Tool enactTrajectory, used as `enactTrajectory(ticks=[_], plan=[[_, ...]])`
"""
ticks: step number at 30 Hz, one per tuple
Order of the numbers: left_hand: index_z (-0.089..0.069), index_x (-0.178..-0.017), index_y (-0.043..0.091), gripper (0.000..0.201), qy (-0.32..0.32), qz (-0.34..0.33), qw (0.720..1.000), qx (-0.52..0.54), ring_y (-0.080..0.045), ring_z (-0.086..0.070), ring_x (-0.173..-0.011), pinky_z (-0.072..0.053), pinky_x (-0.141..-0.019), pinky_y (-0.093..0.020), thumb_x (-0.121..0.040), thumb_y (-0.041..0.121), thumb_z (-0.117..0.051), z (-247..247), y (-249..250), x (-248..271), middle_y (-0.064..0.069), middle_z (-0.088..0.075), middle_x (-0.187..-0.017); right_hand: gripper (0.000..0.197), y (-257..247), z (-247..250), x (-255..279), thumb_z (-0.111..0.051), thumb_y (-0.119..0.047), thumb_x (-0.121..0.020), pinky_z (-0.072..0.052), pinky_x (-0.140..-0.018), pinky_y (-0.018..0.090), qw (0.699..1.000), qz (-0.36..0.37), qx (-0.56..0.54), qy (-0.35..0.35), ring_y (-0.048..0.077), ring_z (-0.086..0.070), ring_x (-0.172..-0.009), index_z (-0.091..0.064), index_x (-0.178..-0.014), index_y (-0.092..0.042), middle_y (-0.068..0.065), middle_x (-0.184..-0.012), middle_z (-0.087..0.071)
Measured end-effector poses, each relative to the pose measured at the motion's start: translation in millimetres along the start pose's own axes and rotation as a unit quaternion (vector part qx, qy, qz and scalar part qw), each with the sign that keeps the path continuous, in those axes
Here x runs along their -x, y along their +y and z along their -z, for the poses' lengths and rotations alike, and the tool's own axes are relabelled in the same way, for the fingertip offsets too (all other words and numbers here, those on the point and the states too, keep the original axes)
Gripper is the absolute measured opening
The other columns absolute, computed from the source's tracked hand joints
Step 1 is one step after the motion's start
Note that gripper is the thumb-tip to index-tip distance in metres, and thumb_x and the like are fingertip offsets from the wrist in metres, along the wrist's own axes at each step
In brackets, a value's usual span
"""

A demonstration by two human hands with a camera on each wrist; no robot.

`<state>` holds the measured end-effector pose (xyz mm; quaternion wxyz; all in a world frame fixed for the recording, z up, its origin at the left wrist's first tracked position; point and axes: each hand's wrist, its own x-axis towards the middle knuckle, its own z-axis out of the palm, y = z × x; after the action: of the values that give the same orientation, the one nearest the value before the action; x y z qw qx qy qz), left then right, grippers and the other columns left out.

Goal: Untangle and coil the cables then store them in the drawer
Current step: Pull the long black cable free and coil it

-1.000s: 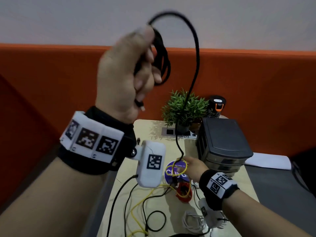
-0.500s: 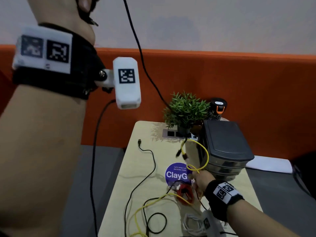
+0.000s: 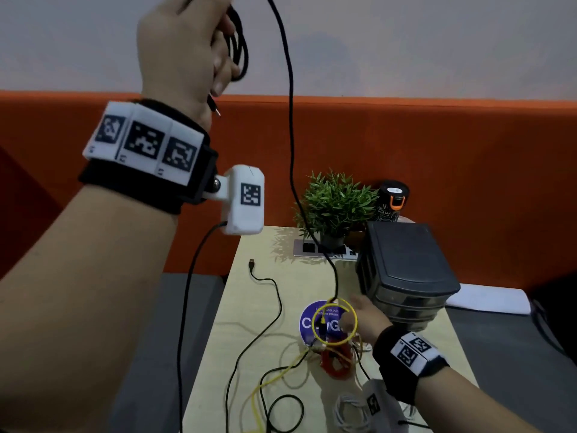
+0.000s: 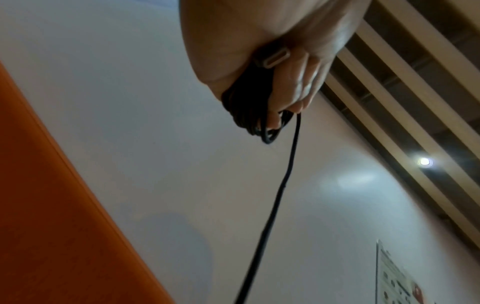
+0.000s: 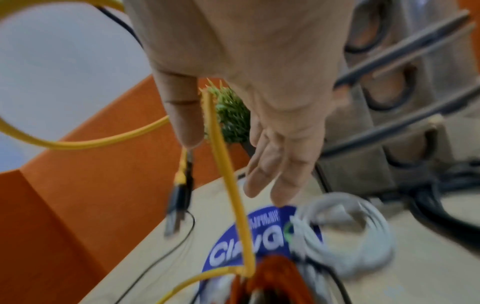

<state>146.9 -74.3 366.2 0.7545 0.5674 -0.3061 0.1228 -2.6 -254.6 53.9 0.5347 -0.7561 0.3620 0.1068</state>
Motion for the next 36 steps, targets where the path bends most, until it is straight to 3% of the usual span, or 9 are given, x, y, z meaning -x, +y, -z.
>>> enactTrajectory(ticks=[4,8,11,13,16,21,26,32,36], plan=[[-0.049,-0.063,0.012,0.031,-0.024,0.020,0.998,-0.055,-0.016,-0.025,-0.031,-0.031,-0.042,-0.031,-0.091,0.020,-0.057,3,-16,6,0.005,-0.033,-0.038,0.080,-29,16,10,-0.079,-0.021,-0.073,-0.052,-0.080,0.027,0.980,0.051,0.192,0.030,0.020,-0.063,-0.098,-0.034,-0.140,-0.021,0.008,-0.115,-0.065],[-0.051,-0.061,0.011,0.032,-0.042,0.038,0.994,-0.094,-0.016,-0.026,-0.028,-0.029,-0.039,-0.027,-0.090,0.020,-0.058,3,-27,11,0.003,-0.033,-0.035,0.083,-65,42,33,-0.078,-0.030,-0.077,-0.046,-0.086,0.028,0.936,0.097,0.337,0.032,0.024,-0.055,-0.114,-0.031,-0.144,-0.020,0.007,-0.129,-0.057],[-0.052,-0.057,0.011,0.033,-0.047,0.062,0.990,-0.119,-0.016,-0.029,-0.026,-0.031,-0.039,-0.025,-0.087,0.021,-0.060,3,-39,17,0.001,-0.032,-0.032,0.068,-84,51,46,-0.070,-0.013,-0.084,-0.047,-0.058,0.024,0.965,0.161,0.204,0.031,0.016,-0.061,-0.070,-0.036,-0.141,-0.027,0.003,-0.089,-0.063],[-0.052,-0.057,0.011,0.033,-0.062,0.080,0.987,-0.124,-0.015,-0.030,-0.026,-0.030,-0.038,-0.022,-0.087,0.021,-0.060,2,-45,24,0.002,-0.033,-0.032,0.053,-97,52,55,-0.058,-0.010,-0.092,-0.049,-0.053,0.024,0.970,0.233,0.044,0.054,0.012,-0.061,-0.058,-0.041,-0.140,-0.026,0.005,-0.087,-0.065],[-0.052,-0.057,0.009,0.033,-0.095,0.101,0.983,-0.117,-0.012,-0.029,-0.025,-0.029,-0.036,-0.016,-0.088,0.016,-0.061,-6,-51,39,0.003,-0.033,-0.032,0.045,-121,48,72,-0.046,-0.020,-0.099,-0.054,-0.077,0.028,0.939,0.321,-0.086,0.090,0.011,-0.065,-0.091,-0.040,-0.142,-0.032,0.000,-0.113,-0.063],[-0.050,-0.061,0.007,0.033,-0.167,0.136,0.974,-0.071,-0.009,-0.027,-0.025,-0.028,-0.035,-0.015,-0.092,0.014,-0.058,-18,-51,66,0.006,-0.032,-0.030,0.045,-153,44,82,-0.037,-0.026,-0.103,-0.034,-0.108,0.022,0.893,0.416,-0.149,0.083,0.002,-0.043,-0.129,-0.029,-0.147,-0.032,-0.008,-0.144,-0.044],[-0.054,-0.066,0.006,0.031,-0.226,0.175,0.958,-0.034,-0.013,-0.032,-0.028,-0.027,-0.034,-0.015,-0.092,0.022,-0.058,-20,-52,87,0.002,-0.035,-0.033,0.026,-168,38,84,-0.033,-0.018,-0.104,-0.050,-0.071,0.031,0.865,0.437,-0.229,0.091,0.019,-0.057,-0.072,-0.059,-0.102,-0.017,0.011,-0.080,-0.057],[-0.058,-0.082,0.004,0.012,-0.293,0.233,0.913,0.160,-0.016,-0.039,-0.034,-0.040,-0.044,-0.020,-0.088,0.013,-0.054,-13,-53,108,-0.004,-0.040,-0.044,0.034,-171,23,92,-0.027,-0.017,-0.104,-0.044,-0.045,0.024,0.871,0.387,-0.303,-0.022,0.010,-0.054,-0.044,-0.053,-0.082,-0.012,-0.006,-0.049,-0.056],[-0.051,-0.098,0.003,0.010,-0.223,0.211,0.926,0.219,-0.020,-0.068,-0.064,-0.055,-0.059,-0.026,-0.089,0.009,-0.052,-15,-46,107,-0.009,-0.070,-0.073,0.029,-151,0,91,-0.032,-0.018,-0.104,-0.038,-0.039,0.029,0.914,0.365,-0.171,-0.050,0.017,-0.041,-0.035,-0.053,-0.084,-0.017,0.002,-0.050,-0.051]])
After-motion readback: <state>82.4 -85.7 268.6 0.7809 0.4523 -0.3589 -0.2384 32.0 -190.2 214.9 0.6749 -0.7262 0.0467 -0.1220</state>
